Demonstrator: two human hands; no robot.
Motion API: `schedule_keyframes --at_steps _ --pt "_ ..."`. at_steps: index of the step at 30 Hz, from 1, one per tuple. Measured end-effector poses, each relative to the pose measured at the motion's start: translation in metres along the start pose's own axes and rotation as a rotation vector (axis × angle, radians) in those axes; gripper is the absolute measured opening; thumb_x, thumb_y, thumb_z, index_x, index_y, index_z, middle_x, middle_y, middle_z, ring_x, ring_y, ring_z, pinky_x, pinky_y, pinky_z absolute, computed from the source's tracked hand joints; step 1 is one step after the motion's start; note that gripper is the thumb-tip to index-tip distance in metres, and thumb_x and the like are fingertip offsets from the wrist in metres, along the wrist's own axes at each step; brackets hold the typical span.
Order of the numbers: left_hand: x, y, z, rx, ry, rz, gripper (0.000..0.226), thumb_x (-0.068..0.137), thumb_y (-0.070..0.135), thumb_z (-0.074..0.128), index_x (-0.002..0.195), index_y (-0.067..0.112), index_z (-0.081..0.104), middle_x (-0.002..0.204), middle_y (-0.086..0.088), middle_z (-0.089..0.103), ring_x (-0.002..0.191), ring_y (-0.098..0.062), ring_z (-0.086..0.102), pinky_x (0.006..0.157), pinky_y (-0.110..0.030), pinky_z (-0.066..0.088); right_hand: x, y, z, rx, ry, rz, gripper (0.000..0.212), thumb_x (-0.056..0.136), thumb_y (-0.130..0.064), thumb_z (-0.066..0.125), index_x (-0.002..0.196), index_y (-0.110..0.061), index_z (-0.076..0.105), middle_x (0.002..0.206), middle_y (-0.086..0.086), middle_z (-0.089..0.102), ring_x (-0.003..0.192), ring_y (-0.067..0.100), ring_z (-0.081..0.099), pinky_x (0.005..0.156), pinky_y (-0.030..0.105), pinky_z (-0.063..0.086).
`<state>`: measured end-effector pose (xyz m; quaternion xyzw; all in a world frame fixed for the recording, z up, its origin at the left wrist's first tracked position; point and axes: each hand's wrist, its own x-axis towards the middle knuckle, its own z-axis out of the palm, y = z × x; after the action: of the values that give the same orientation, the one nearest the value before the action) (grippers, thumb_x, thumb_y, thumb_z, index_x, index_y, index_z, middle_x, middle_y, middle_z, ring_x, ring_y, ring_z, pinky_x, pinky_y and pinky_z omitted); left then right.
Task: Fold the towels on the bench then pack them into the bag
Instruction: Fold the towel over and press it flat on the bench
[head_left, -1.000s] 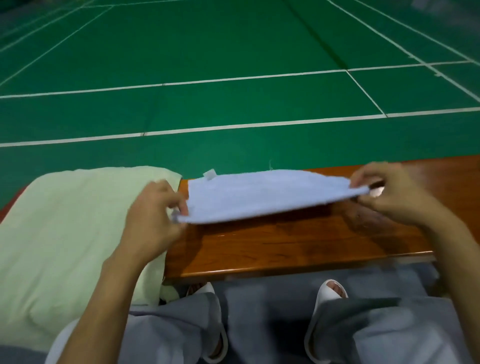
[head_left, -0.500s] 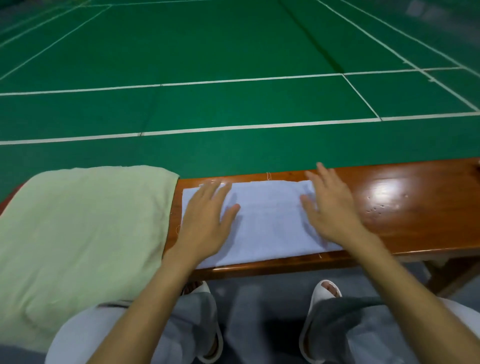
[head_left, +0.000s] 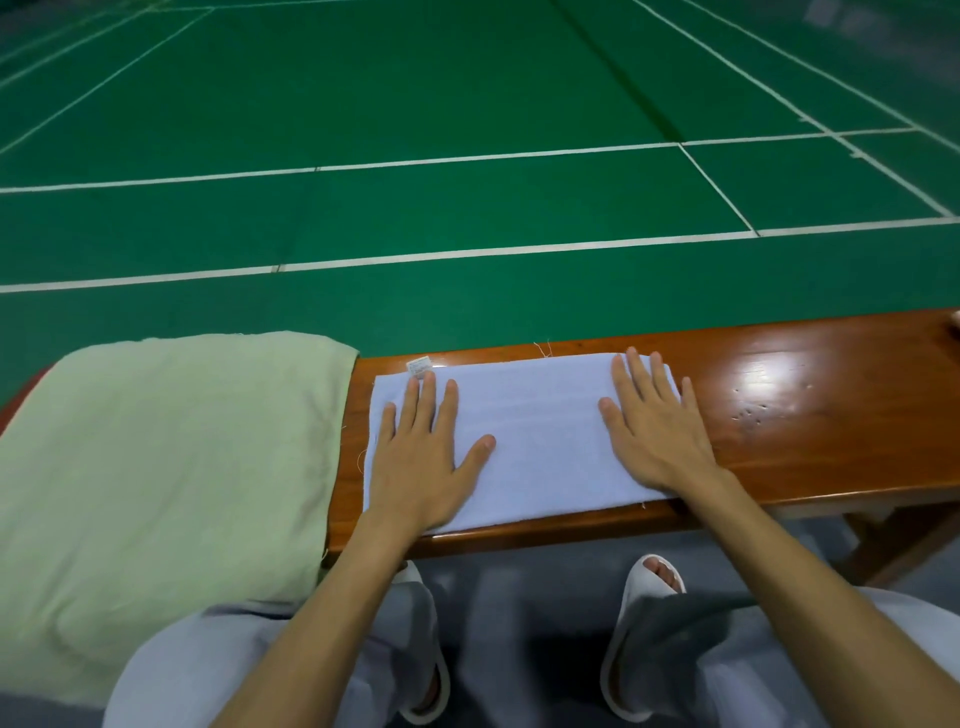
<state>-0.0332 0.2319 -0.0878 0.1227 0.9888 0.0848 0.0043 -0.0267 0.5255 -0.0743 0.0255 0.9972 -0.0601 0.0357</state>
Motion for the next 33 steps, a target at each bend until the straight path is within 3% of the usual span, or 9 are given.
schedule_keyframes --at_steps 4,7,13,19,22,25,29,31,33 --pt "-0.001 0.001 -0.001 -0.005 0.007 -0.006 0.097 0.087 0.083 -0.006 0.165 0.024 -0.004 0.17 -0.002 -0.017 0.156 -0.022 -0.02 0.128 -0.05 -0.004 -0.001 -0.001 -0.005 0.134 0.104 0.157 0.076 0.104 -0.056 0.026 0.163 -0.015 0.003 0.171 0.01 0.006 0.157 0.032 0.009 0.125 0.051 0.014" --pt "0.0 0.003 -0.001 -0.003 0.011 -0.009 0.098 0.086 0.083 -0.007 0.164 0.025 -0.007 0.169 -0.002 -0.02 0.156 -0.023 -0.022 0.128 -0.05 -0.008 -0.005 -0.007 -0.022 0.107 0.274 0.392 0.072 0.097 -0.058 0.051 0.138 0.001 0.045 0.14 0.023 0.047 0.126 0.038 0.044 0.099 0.048 0.041" --pt "0.001 0.016 0.0 -0.013 0.007 0.008 0.097 0.088 0.084 -0.002 0.164 0.025 -0.007 0.17 -0.004 -0.02 0.155 -0.024 -0.024 0.127 -0.051 -0.007 0.01 0.011 -0.04 0.319 0.091 0.345 0.025 0.1 -0.031 0.057 0.095 -0.007 0.057 0.103 0.015 0.061 0.091 0.035 0.056 0.068 0.036 0.04" --pt "0.002 0.035 0.0 -0.107 -0.012 0.016 0.094 0.089 0.083 -0.001 0.165 0.027 -0.005 0.169 -0.002 -0.021 0.154 -0.023 -0.027 0.127 -0.052 -0.007 0.013 0.034 -0.074 0.717 0.12 0.246 0.02 0.096 -0.012 0.063 0.111 -0.009 0.05 0.105 0.01 0.057 0.094 0.026 0.053 0.068 0.035 0.036" --pt "-0.003 0.046 -0.016 -0.408 0.004 0.039 0.088 0.094 0.08 0.011 0.165 0.029 0.004 0.171 0.005 -0.012 0.156 -0.014 -0.02 0.128 -0.043 -0.007 0.002 0.022 -0.103 1.001 0.153 0.208 0.059 0.09 0.0 0.07 0.139 -0.023 0.045 0.096 0.011 0.062 0.079 0.026 0.061 0.061 0.031 0.044" --pt "-0.004 0.058 -0.045 -0.981 -0.023 -0.03 0.067 0.101 0.067 0.037 0.16 0.035 0.03 0.167 0.012 0.026 0.151 -0.002 0.022 0.125 -0.032 0.016 -0.003 -0.014 -0.121 1.139 0.119 0.088 0.088 0.086 0.007 0.072 0.15 -0.039 0.035 0.096 0.022 0.07 0.078 0.027 0.069 0.069 0.04 0.056" --pt "0.011 0.056 -0.07 -1.93 -0.321 -0.266 0.076 0.095 0.07 0.048 0.153 0.022 0.046 0.148 -0.013 0.056 0.131 -0.028 0.055 0.111 -0.045 0.044 0.0 -0.095 -0.102 1.047 -0.024 -0.22 0.102 0.075 -0.008 0.077 0.158 -0.034 0.024 0.139 0.016 0.057 0.111 0.023 0.064 0.088 0.04 0.057" --pt "0.013 0.039 -0.069 -2.129 -0.421 -0.334 0.076 0.094 0.064 0.059 0.147 0.011 0.052 0.141 -0.025 0.057 0.126 -0.038 0.057 0.11 -0.054 0.044 -0.005 -0.13 -0.092 1.119 -0.191 -0.32 0.103 0.083 -0.001 0.074 0.16 -0.038 0.017 0.152 0.004 0.04 0.1 0.027 0.069 0.081 0.039 0.06" --pt "0.009 0.022 -0.068 -2.07 -0.443 -0.399 0.049 0.091 0.045 0.07 0.115 0.003 0.07 0.106 -0.023 0.07 0.099 -0.034 0.068 0.09 -0.046 0.054 -0.009 -0.143 -0.086 1.193 -0.27 -0.295 0.096 0.092 0.005 0.064 0.159 -0.044 0.016 0.153 0.004 0.036 0.079 0.035 0.073 0.07 0.044 0.061"
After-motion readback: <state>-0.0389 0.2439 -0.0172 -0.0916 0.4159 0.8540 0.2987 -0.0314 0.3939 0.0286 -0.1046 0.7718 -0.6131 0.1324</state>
